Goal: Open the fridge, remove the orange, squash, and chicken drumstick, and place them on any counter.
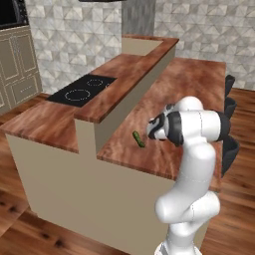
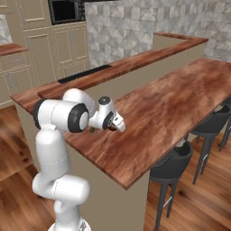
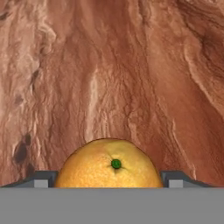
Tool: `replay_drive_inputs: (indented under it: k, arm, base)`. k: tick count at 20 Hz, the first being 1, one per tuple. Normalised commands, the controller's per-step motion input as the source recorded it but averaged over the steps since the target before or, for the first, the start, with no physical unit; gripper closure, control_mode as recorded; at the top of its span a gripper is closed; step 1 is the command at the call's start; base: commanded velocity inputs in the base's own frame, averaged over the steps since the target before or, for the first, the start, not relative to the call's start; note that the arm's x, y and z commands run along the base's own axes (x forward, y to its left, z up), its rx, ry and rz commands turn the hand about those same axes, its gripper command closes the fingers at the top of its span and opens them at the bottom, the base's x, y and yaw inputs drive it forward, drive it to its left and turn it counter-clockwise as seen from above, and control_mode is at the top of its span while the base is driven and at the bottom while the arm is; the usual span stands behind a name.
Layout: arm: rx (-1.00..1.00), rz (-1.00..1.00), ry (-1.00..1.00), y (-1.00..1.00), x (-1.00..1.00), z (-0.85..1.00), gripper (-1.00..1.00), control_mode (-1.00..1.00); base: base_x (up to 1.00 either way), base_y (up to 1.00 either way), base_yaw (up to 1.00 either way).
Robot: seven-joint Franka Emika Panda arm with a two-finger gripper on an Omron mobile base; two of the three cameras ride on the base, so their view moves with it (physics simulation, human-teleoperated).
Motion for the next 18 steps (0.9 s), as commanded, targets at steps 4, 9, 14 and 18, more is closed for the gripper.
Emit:
replay_drive_inputs:
  k: [4,9,14,18]
  arm:
    - [0.00,0.00,0.00,0.00,0.13,0.09,-1.00,-1.00]
    - [0.00,0.00,0.00,0.00,-0.03,0.53,-1.00,-1.00]
    - [0.00,0.07,-0.13,0.06,-0.80,1.00,-1.00,-1.00]
    - [0.00,0.23,-0.01,0.26,-1.00,1.00,-1.00,-1.00]
  base:
    - [0.00,0.00,0.00]
    - [0.00,0.00,0.00]
    - [0.00,0.00,0.00]
    - [0.00,0.00,0.00]
